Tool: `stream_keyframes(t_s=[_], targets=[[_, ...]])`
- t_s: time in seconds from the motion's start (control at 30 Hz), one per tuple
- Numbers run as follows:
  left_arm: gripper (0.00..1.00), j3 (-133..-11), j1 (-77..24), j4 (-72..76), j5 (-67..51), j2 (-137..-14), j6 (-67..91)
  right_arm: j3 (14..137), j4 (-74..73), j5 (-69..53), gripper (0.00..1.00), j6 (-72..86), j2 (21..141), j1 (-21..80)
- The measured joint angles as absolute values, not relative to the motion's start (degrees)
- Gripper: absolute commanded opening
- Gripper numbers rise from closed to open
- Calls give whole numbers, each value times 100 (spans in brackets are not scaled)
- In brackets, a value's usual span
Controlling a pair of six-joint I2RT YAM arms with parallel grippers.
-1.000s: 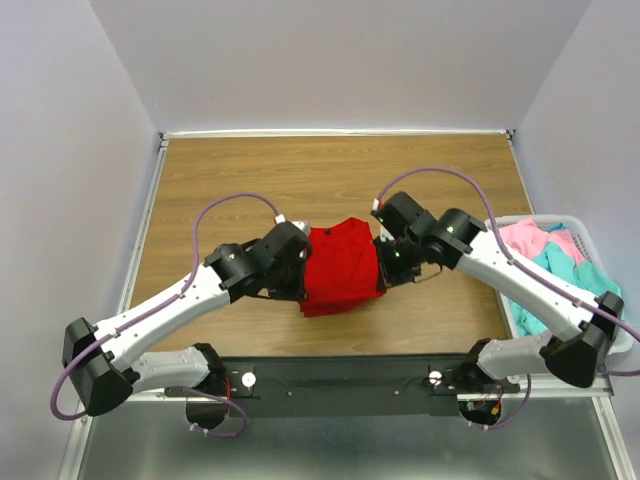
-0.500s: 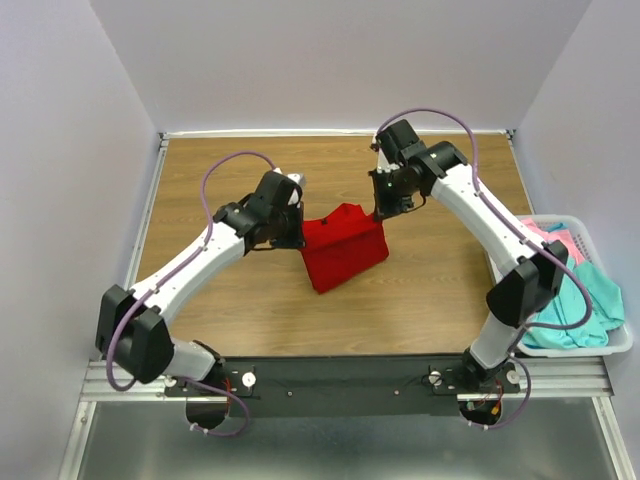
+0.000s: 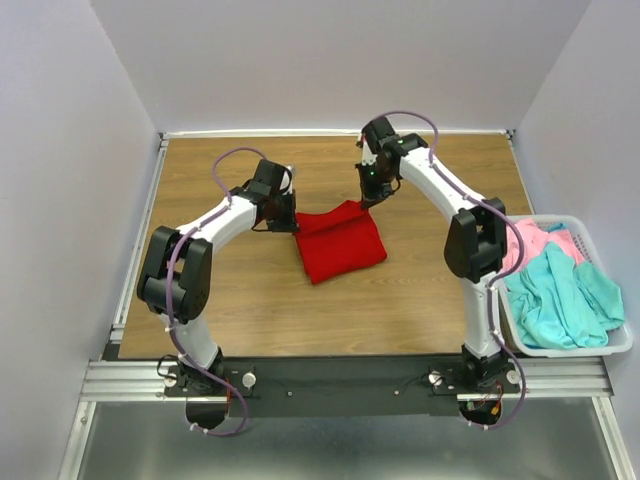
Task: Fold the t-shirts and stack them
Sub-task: Fold the tshirt
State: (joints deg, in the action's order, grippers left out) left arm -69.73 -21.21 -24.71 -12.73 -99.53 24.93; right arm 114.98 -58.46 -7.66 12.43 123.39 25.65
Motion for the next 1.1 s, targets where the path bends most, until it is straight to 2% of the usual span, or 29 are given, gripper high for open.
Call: stream_keyframes(t_s=[0.23,0.47,0.67,1.1], targets=[[0,-6976,-1944,-1896,-1315,-10554,2506,11577,-5297,-858,1,1216,13058,2460],[0,-6976,-1922,-1588,-1337,-10737,2510,11150,-4797,-856,1,1347,13089,2392],[0,-6997,-1964,-1437,-1372,-10667,2504,10171,-4182,-797,1,1570,12613,2322],[0,-7159,-2075,-1251,-1369,-10392,2499,9312,-3463,-344,1,1846,11531,2311]])
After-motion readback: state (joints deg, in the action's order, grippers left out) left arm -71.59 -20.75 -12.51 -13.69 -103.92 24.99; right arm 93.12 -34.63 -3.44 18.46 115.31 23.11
